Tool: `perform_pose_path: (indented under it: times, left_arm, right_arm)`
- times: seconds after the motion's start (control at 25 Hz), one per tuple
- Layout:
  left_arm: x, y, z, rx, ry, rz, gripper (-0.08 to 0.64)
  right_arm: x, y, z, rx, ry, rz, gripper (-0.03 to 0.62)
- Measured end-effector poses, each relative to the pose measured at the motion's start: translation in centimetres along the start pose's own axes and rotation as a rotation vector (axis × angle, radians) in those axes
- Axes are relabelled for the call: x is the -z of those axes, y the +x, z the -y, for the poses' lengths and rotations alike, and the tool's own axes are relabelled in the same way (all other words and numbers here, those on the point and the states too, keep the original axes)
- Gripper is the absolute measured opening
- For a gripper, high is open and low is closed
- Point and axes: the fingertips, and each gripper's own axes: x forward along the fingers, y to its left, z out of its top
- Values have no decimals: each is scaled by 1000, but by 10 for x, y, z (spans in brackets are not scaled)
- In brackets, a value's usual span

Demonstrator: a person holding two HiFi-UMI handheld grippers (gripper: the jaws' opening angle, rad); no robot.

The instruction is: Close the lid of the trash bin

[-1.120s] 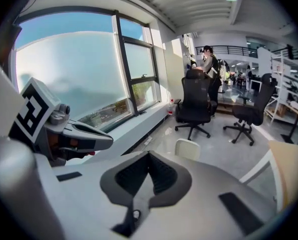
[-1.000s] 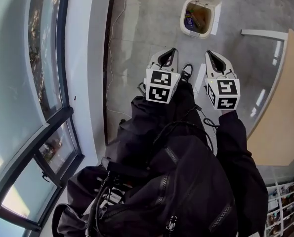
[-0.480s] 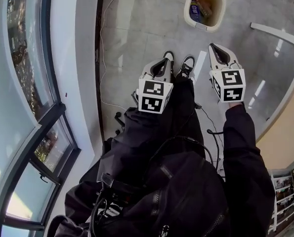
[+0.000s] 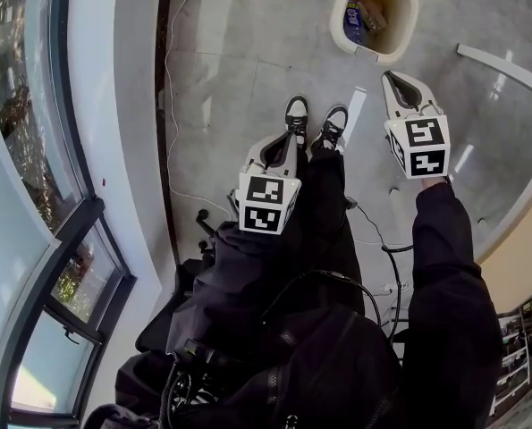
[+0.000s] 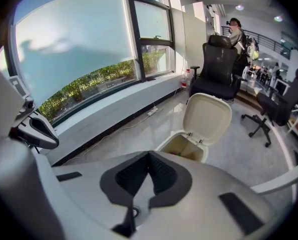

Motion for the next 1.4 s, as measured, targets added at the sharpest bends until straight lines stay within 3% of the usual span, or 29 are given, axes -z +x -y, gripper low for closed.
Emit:
perform_pose_path:
  times: [0.24,0.44,0.96,1.12,1.4]
  left_arm:
    - [27,9,-5,6,-38,-37,2]
    - [43,17,-1,21,-62,-59,2]
    - [55,20,-1,33,-92,-73,2]
    - [58,22,-1,33,-107,-75,2]
    - [62,24,1,38,-118,-80,2]
  right_arm:
    - [-8,22,28,10,-50,12,6]
    - [-32,36,66,46,-149,21,6]
    - [-116,44,183,239,-341,7,6]
    - [-132,51,204,254,-419,-30,13]
    - [-131,67,215,213,-534,-134,78]
